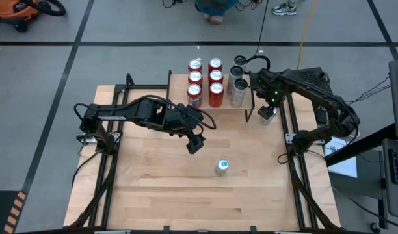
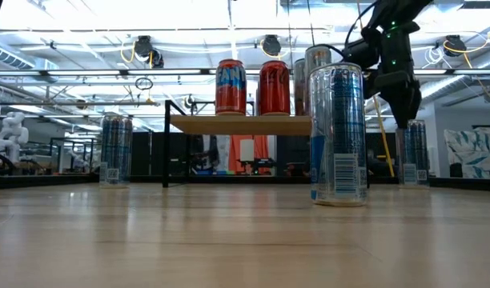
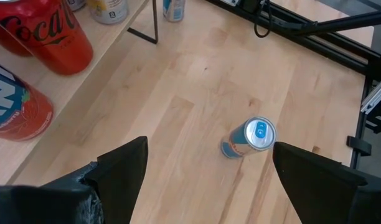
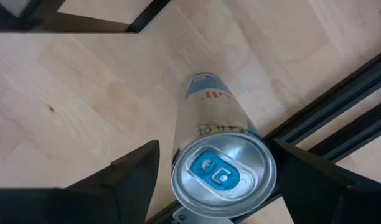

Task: Place canned beverage on shelf
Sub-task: Put the top right blue soda can on the shelf

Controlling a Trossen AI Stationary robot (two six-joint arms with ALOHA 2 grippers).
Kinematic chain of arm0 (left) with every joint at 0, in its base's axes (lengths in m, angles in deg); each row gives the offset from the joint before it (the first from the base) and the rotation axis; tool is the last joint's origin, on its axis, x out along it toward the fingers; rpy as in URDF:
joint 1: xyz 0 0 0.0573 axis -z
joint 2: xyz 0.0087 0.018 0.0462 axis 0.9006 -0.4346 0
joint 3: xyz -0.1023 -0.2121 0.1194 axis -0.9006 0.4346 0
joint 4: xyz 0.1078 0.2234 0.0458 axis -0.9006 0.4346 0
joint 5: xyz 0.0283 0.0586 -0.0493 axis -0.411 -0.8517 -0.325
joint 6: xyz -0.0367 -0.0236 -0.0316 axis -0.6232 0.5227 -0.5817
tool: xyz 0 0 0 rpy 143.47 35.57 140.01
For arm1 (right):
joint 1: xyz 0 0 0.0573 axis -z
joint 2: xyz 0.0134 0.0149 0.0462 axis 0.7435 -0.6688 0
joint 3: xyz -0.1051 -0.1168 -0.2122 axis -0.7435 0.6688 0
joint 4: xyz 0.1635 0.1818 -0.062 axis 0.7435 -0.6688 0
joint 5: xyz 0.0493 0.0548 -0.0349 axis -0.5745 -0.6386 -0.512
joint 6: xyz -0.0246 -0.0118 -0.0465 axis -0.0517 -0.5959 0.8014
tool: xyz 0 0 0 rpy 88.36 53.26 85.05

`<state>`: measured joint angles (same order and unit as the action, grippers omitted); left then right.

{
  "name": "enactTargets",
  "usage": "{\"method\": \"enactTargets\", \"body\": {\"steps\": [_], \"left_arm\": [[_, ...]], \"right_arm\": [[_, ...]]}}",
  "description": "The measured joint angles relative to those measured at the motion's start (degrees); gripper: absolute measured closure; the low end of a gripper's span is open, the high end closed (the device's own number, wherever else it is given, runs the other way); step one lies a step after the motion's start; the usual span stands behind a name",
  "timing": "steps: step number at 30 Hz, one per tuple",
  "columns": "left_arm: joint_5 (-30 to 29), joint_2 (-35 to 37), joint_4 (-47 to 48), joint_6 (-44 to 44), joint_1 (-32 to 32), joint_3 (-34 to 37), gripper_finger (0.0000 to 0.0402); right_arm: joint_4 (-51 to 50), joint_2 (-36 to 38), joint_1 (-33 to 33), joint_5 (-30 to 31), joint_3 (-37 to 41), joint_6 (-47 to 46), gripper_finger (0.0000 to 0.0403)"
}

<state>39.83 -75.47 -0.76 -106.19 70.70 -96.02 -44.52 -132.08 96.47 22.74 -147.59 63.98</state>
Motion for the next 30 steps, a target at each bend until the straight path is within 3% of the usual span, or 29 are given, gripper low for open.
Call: {"method": "enactTargets", "body": {"steps": [15, 30], "left_arm": [[-0.09, 0.0, 0.0, -0.44, 0.0, 0.0, 0.0054], [-0.22, 0.01, 0.0, -0.5, 0.0, 0.0, 0.0054]], "right_arm": [[-0.94, -0.41, 0.0, -0.02, 0.02, -0.06, 0.0168], [-5.08, 0.52, -0.02, -0.25, 0.07, -1.9, 0.0187]]}}
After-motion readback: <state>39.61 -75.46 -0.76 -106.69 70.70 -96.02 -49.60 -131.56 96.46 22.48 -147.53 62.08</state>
